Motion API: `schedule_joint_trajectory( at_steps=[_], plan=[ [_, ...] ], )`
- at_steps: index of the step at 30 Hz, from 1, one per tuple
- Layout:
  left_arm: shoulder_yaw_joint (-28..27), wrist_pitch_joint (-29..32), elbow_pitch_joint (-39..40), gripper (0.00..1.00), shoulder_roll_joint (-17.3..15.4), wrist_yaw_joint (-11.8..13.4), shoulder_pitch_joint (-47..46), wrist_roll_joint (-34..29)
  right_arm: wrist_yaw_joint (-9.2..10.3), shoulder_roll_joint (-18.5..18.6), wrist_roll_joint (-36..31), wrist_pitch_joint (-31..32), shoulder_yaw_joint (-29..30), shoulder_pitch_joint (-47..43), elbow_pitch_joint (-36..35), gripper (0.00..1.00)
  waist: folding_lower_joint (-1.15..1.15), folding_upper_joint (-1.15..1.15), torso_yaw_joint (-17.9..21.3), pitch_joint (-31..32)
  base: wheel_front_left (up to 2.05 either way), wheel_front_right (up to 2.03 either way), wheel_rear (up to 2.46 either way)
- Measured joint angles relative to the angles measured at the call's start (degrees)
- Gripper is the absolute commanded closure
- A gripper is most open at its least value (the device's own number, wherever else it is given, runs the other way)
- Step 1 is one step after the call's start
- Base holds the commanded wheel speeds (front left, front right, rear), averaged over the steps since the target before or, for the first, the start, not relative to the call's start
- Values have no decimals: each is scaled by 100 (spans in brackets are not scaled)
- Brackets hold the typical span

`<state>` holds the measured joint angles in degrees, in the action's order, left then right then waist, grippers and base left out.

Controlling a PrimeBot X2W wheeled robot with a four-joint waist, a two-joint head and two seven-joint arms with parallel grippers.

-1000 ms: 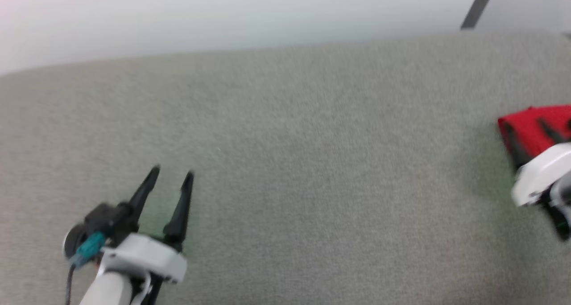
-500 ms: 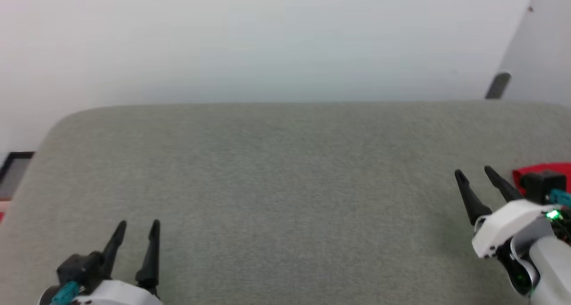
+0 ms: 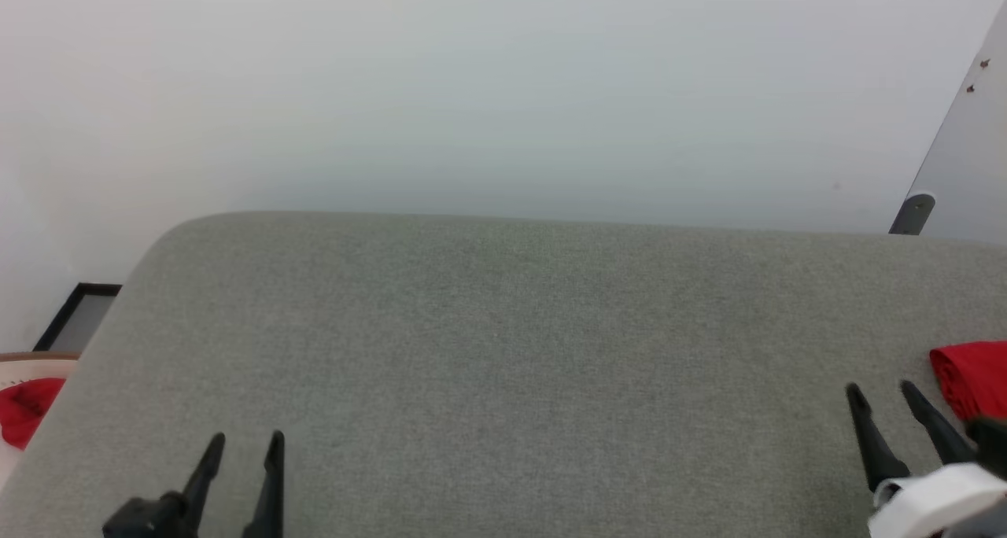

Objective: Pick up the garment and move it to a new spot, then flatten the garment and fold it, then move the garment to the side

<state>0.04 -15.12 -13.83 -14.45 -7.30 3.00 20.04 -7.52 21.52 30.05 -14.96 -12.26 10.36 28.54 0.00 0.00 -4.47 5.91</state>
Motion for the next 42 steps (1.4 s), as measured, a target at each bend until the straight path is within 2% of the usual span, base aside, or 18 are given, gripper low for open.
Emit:
schedule_joint_trajectory(
  at_steps=[14, 23, 33, 42],
  plan=[
    [-8, 53, 762, 0, -3, -2, 826, 104, 0, -573, -755, 592, 1313, -1356, -1689, 0, 0, 0, -83, 87, 0, 0, 0],
    [-33, 149, 1158, 0, -2, 76, 1048, 190, 0, -1011, -1106, 972, 1755, -1883, -2662, 0, 0, 0, -68, 90, 0, 0, 0],
    [-2, 177, 1233, 0, -12, 125, 1041, 210, 0, -1254, -1256, 1148, 1924, -2059, -3073, 0, 0, 0, -49, 60, 0, 0, 0],
    [32, 176, 1200, 0, -30, 134, 1023, 253, 0, -1321, -1295, 1246, 1944, -2086, -3196, 0, 0, 0, -39, 53, 0, 0, 0]
  ],
)
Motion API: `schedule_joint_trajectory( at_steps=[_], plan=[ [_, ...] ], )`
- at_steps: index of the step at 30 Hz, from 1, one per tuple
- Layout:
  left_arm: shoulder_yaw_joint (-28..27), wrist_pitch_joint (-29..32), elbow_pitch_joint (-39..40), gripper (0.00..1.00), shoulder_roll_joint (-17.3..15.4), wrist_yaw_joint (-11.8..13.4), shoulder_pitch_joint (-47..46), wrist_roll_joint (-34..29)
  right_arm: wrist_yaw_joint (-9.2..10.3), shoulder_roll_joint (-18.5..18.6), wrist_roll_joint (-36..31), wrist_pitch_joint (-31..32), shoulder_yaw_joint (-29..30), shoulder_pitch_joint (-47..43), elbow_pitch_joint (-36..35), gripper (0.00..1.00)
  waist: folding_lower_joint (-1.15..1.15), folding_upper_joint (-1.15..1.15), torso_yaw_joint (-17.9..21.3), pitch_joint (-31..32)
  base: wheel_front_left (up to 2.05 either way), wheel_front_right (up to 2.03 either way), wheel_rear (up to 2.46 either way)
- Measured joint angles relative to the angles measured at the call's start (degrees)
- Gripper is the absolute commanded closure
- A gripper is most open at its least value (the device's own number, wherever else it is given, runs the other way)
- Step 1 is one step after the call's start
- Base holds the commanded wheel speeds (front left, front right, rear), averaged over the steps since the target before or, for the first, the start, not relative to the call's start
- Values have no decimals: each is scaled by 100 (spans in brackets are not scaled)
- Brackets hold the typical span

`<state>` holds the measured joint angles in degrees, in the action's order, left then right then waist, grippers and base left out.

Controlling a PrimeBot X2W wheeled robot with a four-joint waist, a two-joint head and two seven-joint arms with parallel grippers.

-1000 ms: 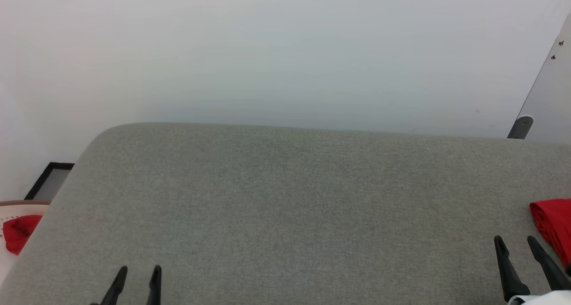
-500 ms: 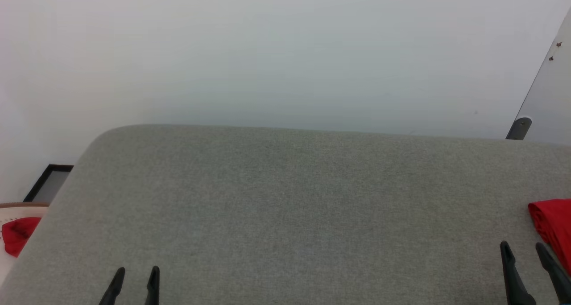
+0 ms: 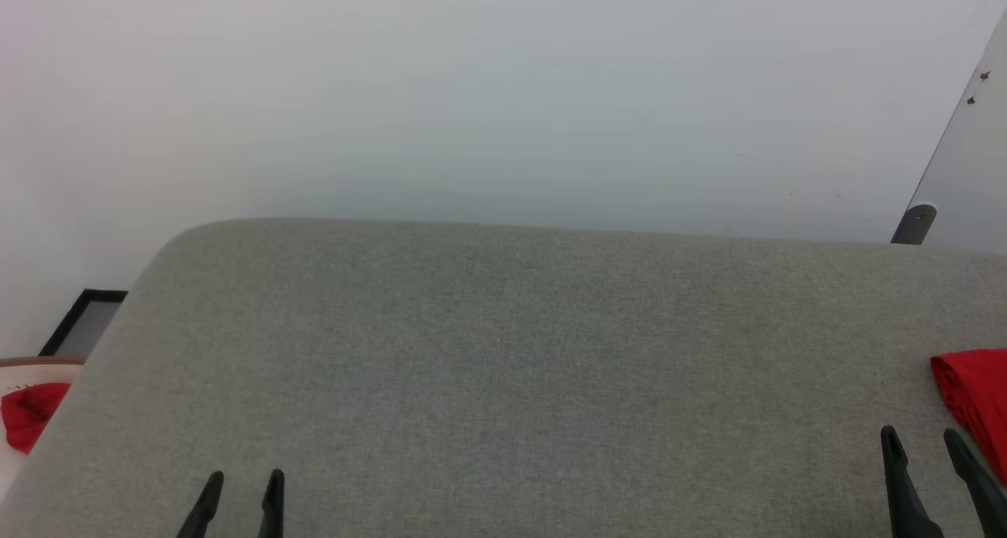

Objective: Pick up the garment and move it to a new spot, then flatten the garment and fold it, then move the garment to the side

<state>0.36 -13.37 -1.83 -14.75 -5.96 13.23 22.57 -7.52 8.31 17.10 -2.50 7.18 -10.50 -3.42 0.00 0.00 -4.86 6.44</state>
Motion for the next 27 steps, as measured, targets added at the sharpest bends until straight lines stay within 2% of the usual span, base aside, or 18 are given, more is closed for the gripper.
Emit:
schedule_joint_trajectory(
  at_steps=[9, 10, 15, 27],
  plan=[
    [53, -1, -38, 0, -26, 10, -23, 29, 0, -52, -1, 52, 16, -43, -51, 0, 0, 0, 31, -15, 0, 0, 0],
    [56, -2, -51, 100, -20, 11, -26, 35, 0, -55, -1, 51, 13, -46, -37, 100, 0, 0, 32, -16, 0, 0, 0],
    [122, 56, -309, 100, 137, 9, 72, 75, 0, -157, 15, 74, -13, -120, 249, 100, 0, 0, 36, -20, 0, 0, 0],
    [5, 365, -472, 100, 301, -9, -168, 1135, 0, -210, 1179, 204, -13, 70, 502, 100, 0, 0, 79, -82, 0, 0, 0]
  ],
)
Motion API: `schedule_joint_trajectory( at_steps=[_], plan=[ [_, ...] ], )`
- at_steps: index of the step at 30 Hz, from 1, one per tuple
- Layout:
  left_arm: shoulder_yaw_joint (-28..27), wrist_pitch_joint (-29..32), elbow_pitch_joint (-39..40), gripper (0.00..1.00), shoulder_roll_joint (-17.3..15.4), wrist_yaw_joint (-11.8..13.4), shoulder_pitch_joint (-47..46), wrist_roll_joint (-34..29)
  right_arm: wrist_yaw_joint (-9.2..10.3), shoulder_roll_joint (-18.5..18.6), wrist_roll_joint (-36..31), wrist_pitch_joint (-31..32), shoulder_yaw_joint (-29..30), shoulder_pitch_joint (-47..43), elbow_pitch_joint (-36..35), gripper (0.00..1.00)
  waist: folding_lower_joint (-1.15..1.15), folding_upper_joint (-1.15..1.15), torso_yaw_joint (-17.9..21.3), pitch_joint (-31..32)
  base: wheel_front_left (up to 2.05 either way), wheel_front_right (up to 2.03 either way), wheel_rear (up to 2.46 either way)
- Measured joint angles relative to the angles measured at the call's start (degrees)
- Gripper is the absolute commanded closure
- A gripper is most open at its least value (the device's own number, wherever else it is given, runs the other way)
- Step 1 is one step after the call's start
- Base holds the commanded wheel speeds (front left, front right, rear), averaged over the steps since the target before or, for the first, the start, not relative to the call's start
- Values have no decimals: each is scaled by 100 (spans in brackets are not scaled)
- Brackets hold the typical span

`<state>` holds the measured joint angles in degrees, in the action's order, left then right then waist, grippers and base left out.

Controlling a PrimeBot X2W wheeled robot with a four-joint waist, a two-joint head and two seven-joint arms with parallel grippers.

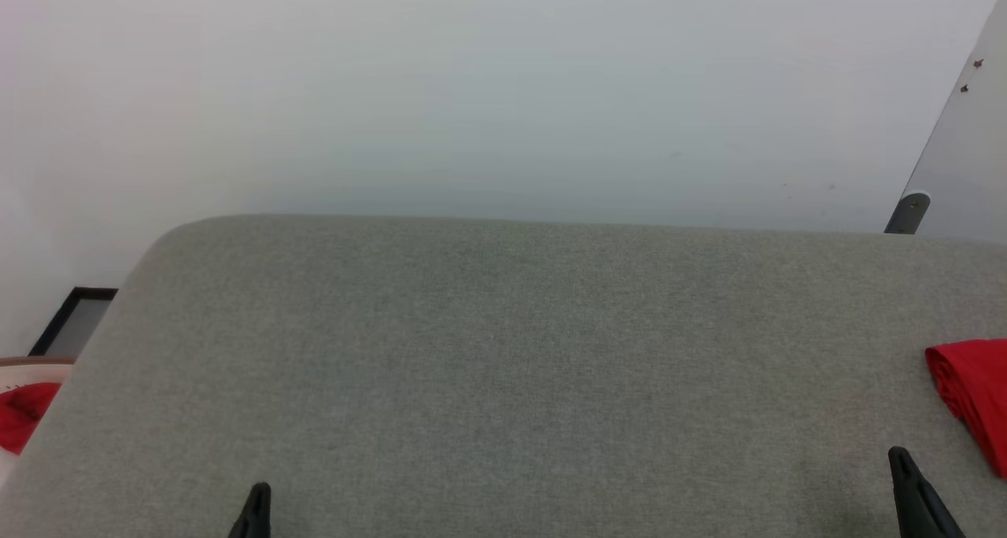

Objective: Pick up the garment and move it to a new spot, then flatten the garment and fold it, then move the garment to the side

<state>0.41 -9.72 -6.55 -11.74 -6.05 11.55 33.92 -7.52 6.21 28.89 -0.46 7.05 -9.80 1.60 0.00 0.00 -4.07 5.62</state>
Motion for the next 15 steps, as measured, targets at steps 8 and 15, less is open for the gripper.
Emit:
schedule_joint_trajectory(
  at_steps=[8, 15],
  plan=[
    [-77, 168, -90, 100, 96, -2, -194, 657, 0, -43, 715, 68, -5, 160, 135, 100, 0, 0, 29, -41, 0, 0, 0],
    [-134, 323, -153, 100, 179, -8, -350, 1191, 0, -83, 1298, 133, -12, 280, 252, 100, 0, 0, 53, -76, 0, 0, 0]
  ],
)
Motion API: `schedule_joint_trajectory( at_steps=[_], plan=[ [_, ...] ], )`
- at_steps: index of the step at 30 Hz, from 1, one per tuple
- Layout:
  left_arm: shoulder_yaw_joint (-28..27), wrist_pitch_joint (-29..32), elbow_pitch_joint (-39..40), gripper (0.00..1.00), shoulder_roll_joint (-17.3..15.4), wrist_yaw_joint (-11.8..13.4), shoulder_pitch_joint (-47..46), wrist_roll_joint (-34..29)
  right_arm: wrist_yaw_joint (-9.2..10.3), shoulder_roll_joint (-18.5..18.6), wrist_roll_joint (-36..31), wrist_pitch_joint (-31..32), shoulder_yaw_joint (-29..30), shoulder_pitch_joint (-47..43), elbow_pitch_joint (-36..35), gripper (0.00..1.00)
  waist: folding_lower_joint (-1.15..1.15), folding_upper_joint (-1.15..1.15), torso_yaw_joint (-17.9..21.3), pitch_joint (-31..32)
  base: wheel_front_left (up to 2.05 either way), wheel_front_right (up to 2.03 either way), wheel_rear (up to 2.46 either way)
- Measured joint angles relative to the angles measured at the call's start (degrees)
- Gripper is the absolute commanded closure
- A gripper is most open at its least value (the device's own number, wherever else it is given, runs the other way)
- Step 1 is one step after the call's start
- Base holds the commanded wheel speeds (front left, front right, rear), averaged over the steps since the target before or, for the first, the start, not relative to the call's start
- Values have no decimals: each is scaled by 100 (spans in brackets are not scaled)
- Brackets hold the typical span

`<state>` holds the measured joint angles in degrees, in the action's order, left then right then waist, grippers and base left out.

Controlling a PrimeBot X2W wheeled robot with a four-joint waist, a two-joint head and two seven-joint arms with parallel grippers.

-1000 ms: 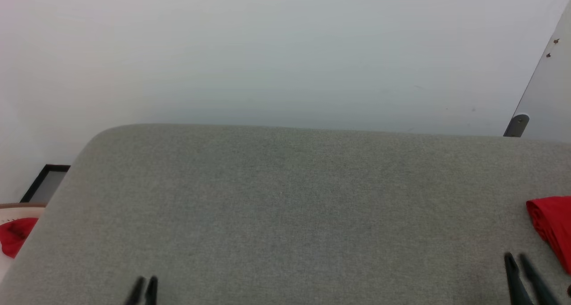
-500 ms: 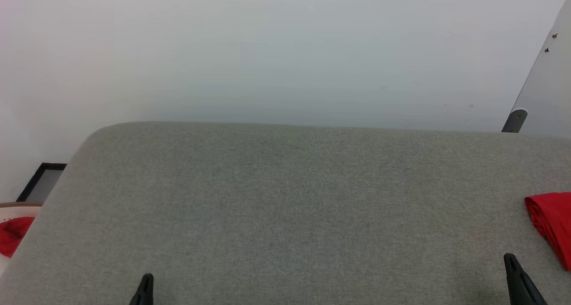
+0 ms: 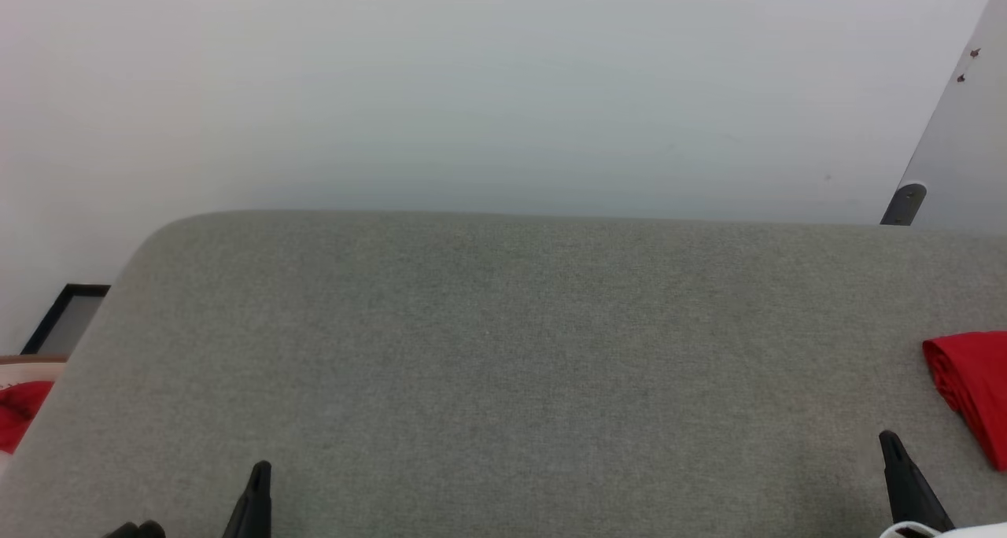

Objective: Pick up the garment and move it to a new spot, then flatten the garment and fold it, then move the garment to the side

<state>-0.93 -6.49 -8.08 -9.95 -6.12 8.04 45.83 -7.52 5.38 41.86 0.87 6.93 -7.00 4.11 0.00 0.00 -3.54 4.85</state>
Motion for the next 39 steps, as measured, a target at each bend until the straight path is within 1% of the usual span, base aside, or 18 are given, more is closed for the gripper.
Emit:
schedule_joint_trajectory(
  at_steps=[19, 39],
  plan=[
    [-153, 353, -169, 100, 193, -42, -365, 1238, 1, -53, 1354, 154, -5, 360, 269, 100, 0, 0, 68, -97, 0, 0, 0],
    [-286, 654, -304, 100, 357, -52, -697, 2321, 3, -112, 2520, 277, -12, 658, 491, 100, 0, 0, 140, -199, 0, 0, 0]
  ],
)
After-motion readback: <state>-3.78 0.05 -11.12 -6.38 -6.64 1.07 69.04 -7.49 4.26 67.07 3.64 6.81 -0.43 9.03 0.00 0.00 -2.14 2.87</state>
